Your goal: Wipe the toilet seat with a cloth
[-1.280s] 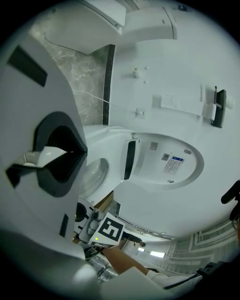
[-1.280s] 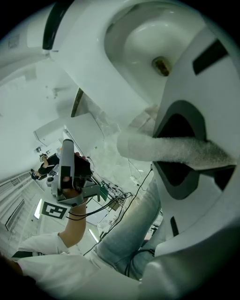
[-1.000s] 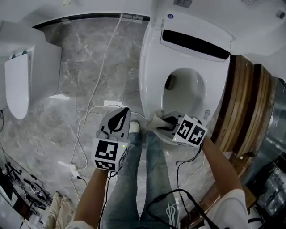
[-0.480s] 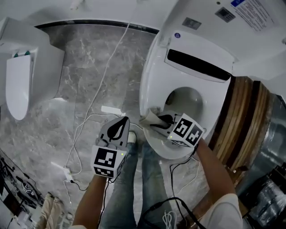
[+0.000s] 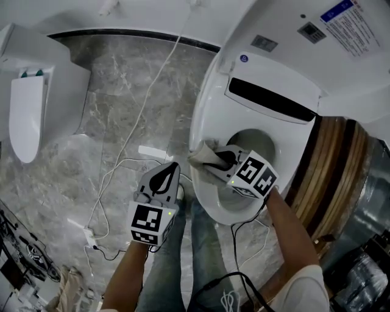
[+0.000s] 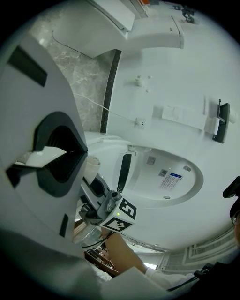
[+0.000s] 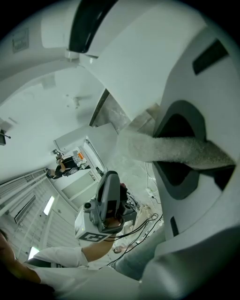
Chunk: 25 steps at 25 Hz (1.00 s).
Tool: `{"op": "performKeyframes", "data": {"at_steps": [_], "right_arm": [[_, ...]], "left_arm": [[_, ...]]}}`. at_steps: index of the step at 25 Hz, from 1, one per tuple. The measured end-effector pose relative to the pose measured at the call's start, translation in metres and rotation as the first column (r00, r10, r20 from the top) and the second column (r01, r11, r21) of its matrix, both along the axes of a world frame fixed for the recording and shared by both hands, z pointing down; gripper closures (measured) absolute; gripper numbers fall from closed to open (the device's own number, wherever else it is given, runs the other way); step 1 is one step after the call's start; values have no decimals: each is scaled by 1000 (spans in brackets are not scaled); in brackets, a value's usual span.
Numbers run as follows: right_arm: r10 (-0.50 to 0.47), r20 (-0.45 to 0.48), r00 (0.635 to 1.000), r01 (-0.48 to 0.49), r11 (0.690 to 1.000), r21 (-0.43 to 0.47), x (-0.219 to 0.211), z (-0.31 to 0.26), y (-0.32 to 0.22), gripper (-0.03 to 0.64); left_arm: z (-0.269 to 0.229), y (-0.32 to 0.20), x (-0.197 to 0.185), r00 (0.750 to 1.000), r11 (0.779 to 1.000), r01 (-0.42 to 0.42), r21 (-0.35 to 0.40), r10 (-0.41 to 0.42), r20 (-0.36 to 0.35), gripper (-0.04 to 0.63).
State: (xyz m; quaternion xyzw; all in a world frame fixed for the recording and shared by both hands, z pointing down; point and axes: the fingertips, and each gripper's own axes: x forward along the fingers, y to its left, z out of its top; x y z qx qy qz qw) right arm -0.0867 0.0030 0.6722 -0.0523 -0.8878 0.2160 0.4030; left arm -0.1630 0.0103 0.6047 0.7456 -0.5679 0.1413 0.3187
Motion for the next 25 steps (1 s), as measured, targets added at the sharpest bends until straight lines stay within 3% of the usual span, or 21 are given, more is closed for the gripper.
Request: {"op": "performKeyframes", "data": {"at_steps": [9, 17, 25], "right_arm": [[208, 58, 976, -210, 977, 23, -10, -7, -71, 517], [262, 83, 961, -266, 964, 31, -13, -12, -105, 517], [380, 92, 920, -385, 922, 39, -2, -14, -130, 517]], "left_arm": [[-1, -14, 11, 1000, 1000, 13, 1, -13, -9, 584], [1, -24, 17, 1000, 1000, 22, -14, -22, -9, 584], [-4, -40, 38, 1000, 1000, -9, -9, 9, 2, 584]]}}
